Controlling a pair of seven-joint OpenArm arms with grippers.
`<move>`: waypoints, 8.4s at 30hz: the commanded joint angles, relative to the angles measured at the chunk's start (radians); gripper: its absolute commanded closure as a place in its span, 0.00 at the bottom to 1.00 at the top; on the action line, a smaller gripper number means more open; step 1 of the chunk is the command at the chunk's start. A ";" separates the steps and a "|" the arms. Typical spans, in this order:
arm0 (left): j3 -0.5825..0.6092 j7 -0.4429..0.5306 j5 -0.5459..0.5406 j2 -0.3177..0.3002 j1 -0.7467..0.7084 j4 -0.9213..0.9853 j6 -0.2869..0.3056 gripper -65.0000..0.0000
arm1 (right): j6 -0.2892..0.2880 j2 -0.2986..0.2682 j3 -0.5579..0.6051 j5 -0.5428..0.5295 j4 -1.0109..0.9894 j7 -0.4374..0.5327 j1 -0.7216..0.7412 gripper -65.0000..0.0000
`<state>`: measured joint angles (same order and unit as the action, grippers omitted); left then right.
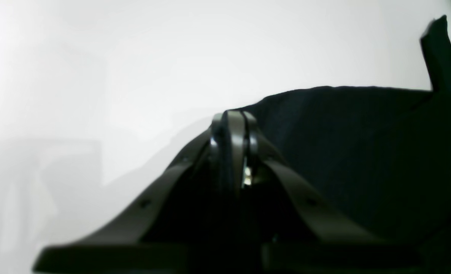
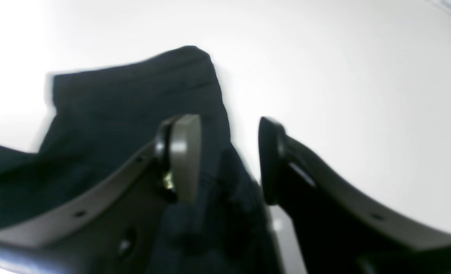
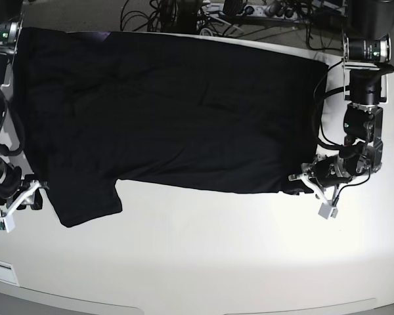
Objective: Fold the T-shirt properly
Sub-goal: 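Grasp the hem corners with both grippers, then lift the hem with both grippers and fold it over toward the collar, then release the hem and withdraw both grippers from the folded shirt, then grasp the folded shirt's end with the left gripper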
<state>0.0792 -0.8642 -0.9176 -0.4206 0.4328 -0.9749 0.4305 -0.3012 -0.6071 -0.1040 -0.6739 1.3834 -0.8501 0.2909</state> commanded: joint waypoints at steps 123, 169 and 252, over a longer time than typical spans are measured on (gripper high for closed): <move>0.005 -0.348 -0.499 -0.527 -0.266 -0.648 0.268 1.00 | -0.397 -0.169 -0.387 -0.608 0.454 -0.457 -0.615 1.00; 0.006 -0.394 -0.566 -0.527 -0.294 -0.648 0.268 0.59 | -0.380 0.013 -0.387 -0.367 0.454 -0.245 -0.643 0.53; -0.525 -0.275 -0.410 -0.131 -0.605 -0.640 0.062 0.51 | 0.222 0.227 -0.317 0.316 0.507 0.048 -0.607 0.72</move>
<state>-0.4351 -1.1500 -1.3029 -0.5304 -0.1764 -1.6009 0.4866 -0.0807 -0.3626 -0.4149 -0.3649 1.8725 -0.8188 -0.3214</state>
